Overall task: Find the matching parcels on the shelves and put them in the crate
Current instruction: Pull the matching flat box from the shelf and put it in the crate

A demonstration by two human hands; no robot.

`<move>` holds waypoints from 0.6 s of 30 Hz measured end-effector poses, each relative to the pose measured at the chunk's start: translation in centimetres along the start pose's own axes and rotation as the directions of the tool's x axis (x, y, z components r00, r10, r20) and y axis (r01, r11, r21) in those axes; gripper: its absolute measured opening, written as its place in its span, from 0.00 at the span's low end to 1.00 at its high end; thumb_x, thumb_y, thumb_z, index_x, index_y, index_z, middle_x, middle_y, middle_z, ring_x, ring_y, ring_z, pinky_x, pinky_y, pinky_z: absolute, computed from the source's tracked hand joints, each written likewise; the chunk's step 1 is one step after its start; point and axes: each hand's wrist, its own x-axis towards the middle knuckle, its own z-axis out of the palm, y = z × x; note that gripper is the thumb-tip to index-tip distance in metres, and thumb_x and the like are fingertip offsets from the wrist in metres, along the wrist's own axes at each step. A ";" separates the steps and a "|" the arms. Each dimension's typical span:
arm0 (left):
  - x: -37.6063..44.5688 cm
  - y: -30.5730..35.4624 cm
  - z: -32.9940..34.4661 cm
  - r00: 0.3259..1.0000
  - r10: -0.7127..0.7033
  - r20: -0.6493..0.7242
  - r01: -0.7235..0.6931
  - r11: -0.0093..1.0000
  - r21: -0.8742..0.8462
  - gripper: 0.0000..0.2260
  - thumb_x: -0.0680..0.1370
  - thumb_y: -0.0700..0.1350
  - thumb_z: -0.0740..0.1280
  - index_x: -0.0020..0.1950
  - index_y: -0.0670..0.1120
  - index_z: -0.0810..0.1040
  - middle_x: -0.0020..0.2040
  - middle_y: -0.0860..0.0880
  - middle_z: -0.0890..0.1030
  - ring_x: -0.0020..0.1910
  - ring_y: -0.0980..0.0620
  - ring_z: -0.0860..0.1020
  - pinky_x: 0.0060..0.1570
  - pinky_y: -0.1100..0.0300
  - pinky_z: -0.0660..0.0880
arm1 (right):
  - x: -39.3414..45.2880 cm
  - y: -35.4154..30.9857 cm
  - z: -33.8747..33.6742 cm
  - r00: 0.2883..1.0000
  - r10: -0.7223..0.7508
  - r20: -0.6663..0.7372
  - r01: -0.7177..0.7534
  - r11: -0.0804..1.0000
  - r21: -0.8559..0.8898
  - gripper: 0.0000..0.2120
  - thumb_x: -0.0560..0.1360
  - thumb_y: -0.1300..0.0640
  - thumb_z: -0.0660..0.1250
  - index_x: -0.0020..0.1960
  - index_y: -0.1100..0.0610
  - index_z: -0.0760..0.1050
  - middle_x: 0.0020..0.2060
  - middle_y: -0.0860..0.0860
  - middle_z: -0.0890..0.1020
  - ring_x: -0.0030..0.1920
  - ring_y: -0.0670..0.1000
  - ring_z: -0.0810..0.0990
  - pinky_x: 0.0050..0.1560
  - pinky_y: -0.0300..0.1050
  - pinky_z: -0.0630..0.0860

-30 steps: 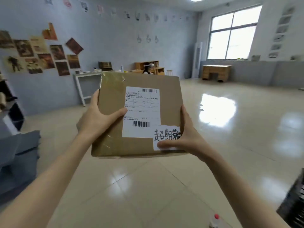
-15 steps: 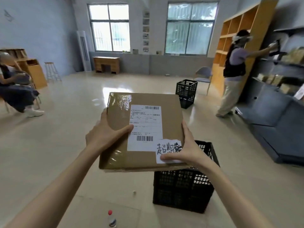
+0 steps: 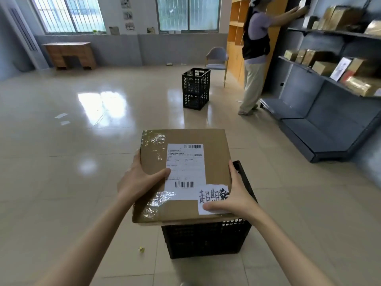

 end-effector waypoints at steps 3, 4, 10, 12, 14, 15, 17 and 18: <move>6.7 -1.8 4.4 0.993 -0.058 0.099 0.063 0.997 -0.048 0.48 0.61 0.68 0.71 0.74 0.56 0.51 0.66 0.48 0.73 0.60 0.43 0.75 0.56 0.48 0.74 | 6.2 2.8 0.4 0.997 0.083 0.000 -0.083 0.996 -0.035 0.67 0.54 0.50 0.80 0.75 0.40 0.35 0.74 0.37 0.46 0.73 0.41 0.51 0.74 0.46 0.52; 8.8 -2.4 5.9 0.989 -0.080 0.125 0.089 0.994 -0.065 0.49 0.61 0.68 0.71 0.74 0.56 0.50 0.66 0.48 0.73 0.59 0.44 0.75 0.55 0.49 0.74 | 8.4 3.8 0.5 0.993 0.120 0.004 -0.120 0.992 -0.035 0.67 0.53 0.50 0.80 0.74 0.39 0.34 0.75 0.37 0.45 0.74 0.43 0.51 0.75 0.48 0.53; 19.4 -4.7 13.8 0.962 -0.163 0.220 0.198 0.970 -0.145 0.58 0.54 0.70 0.71 0.76 0.53 0.48 0.69 0.48 0.70 0.62 0.45 0.73 0.60 0.48 0.72 | 19.1 9.8 1.8 0.976 0.217 -0.004 -0.217 0.976 -0.017 0.67 0.52 0.49 0.78 0.69 0.33 0.28 0.74 0.36 0.41 0.74 0.46 0.51 0.73 0.51 0.57; 21.6 -6.1 16.4 0.949 -0.175 0.261 0.212 0.970 -0.118 0.58 0.56 0.68 0.74 0.76 0.53 0.46 0.70 0.47 0.69 0.63 0.45 0.73 0.61 0.47 0.72 | 21.1 12.3 2.2 0.963 0.271 0.007 -0.270 0.963 -0.008 0.67 0.53 0.49 0.79 0.68 0.32 0.28 0.74 0.37 0.41 0.75 0.48 0.51 0.73 0.53 0.58; 23.1 -7.6 19.1 0.940 -0.180 0.290 0.217 0.971 -0.103 0.57 0.58 0.66 0.75 0.76 0.52 0.46 0.71 0.47 0.67 0.64 0.45 0.72 0.62 0.47 0.71 | 22.8 15.0 2.6 0.952 0.307 0.007 -0.307 0.952 0.001 0.67 0.54 0.49 0.80 0.68 0.31 0.28 0.74 0.38 0.42 0.75 0.48 0.51 0.74 0.56 0.57; 23.8 -8.4 20.5 0.935 -0.185 0.301 0.223 0.970 -0.096 0.57 0.58 0.65 0.75 0.76 0.52 0.45 0.71 0.47 0.67 0.65 0.45 0.71 0.62 0.46 0.71 | 23.6 16.4 3.0 0.947 0.320 0.009 -0.320 0.948 -0.002 0.67 0.54 0.48 0.80 0.68 0.31 0.29 0.75 0.38 0.42 0.75 0.48 0.50 0.74 0.55 0.55; 24.9 -10.2 23.3 0.923 -0.208 0.323 0.247 0.965 -0.083 0.56 0.59 0.63 0.76 0.76 0.52 0.46 0.70 0.46 0.67 0.64 0.45 0.71 0.63 0.46 0.70 | 24.8 19.2 3.8 0.938 0.346 0.021 -0.345 0.938 -0.022 0.67 0.54 0.47 0.81 0.69 0.32 0.29 0.75 0.39 0.41 0.75 0.47 0.49 0.73 0.52 0.53; 25.3 -11.1 24.6 0.917 -0.222 0.333 0.261 0.962 -0.079 0.55 0.59 0.62 0.76 0.76 0.52 0.47 0.69 0.45 0.67 0.64 0.45 0.71 0.62 0.45 0.71 | 25.4 20.6 4.3 0.934 0.356 0.029 -0.356 0.934 -0.025 0.67 0.54 0.46 0.81 0.69 0.33 0.30 0.75 0.39 0.41 0.75 0.46 0.49 0.73 0.51 0.53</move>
